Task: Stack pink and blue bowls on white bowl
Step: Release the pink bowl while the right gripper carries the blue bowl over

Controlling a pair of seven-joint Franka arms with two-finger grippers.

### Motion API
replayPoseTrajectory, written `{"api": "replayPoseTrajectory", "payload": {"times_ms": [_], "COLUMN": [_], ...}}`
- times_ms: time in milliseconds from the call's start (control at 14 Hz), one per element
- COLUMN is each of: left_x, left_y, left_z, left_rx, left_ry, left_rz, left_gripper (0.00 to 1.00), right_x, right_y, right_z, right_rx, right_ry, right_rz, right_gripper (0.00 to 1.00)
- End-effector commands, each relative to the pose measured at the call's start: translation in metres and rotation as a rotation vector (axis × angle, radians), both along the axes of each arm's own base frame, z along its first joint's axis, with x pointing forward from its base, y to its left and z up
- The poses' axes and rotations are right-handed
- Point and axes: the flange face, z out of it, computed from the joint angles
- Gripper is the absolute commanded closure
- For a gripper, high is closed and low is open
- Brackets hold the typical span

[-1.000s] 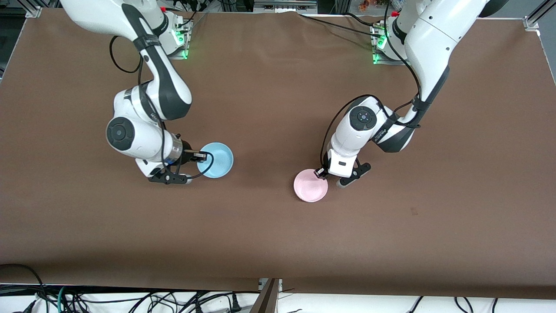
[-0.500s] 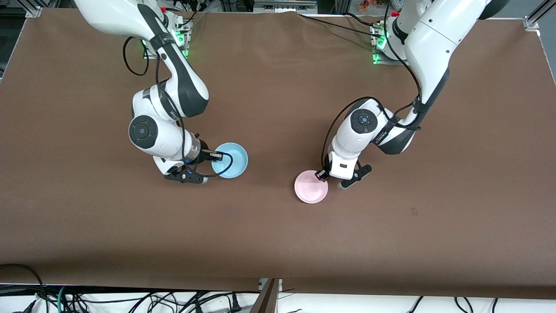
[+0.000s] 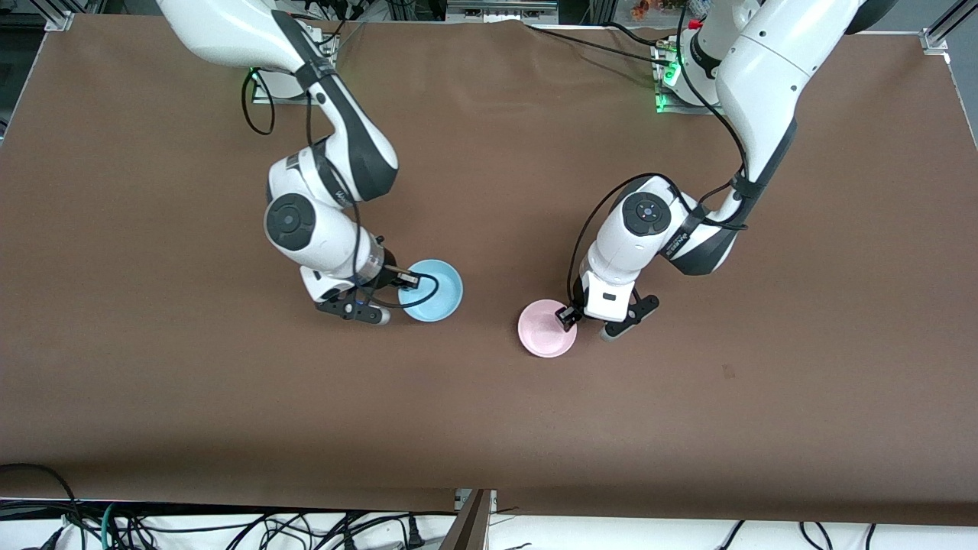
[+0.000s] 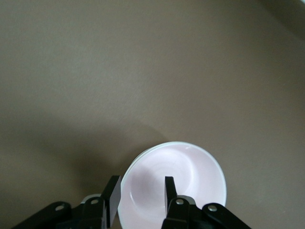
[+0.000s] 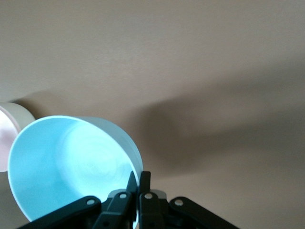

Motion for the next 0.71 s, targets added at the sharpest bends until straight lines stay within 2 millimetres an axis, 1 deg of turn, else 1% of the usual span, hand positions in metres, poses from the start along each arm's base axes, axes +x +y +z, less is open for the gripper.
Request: {"api": "replayPoseTrajectory", "payload": {"times_ms": [0, 71, 143, 286, 357, 500, 571, 643], "left_x": [0.014, 0.018, 0.021, 0.03, 0.033, 0.044, 0.05, 0.055], "left_y": [0.009, 0.021, 0.031, 0.049, 0.055, 0.077, 0.087, 0.102], "left_z": [0.014, 0.021, 0.026, 0.037, 0.044, 0.061, 0.076, 0.09], "left_rx": [0.022, 0.042, 0.067, 0.09, 0.082, 0.074, 0.071, 0.069], "left_ry": [-0.025, -0.017, -0.001, 0.022, 0.034, 0.057, 0.072, 0.093], "left_rz": [0.016, 0.024, 0.008, -0.026, -0.032, -0.056, -0.08, -0.099], "left_gripper": [0.56, 0.57, 0.56, 0.55, 0.55, 0.55, 0.55, 0.55], "right_x": [0.007, 0.007, 0.005, 0.001, 0.0, -0.005, -0.005, -0.006], "right_y": [0.026, 0.032, 0.04, 0.061, 0.069, 0.084, 0.091, 0.102], "right_z": [0.004, 0.004, 0.001, -0.003, -0.005, -0.008, -0.008, -0.01], "right_rx": [0.026, 0.032, 0.037, 0.065, 0.08, 0.097, 0.104, 0.11], "right_ry": [-0.011, -0.019, -0.023, -0.067, -0.088, -0.103, -0.104, -0.102], "right_rz": [-0.061, -0.08, -0.097, -0.141, -0.165, -0.185, -0.198, -0.209], "right_gripper": [1.0, 1.0, 1.0, 1.0, 1.0, 1.0, 1.0, 1.0]}}
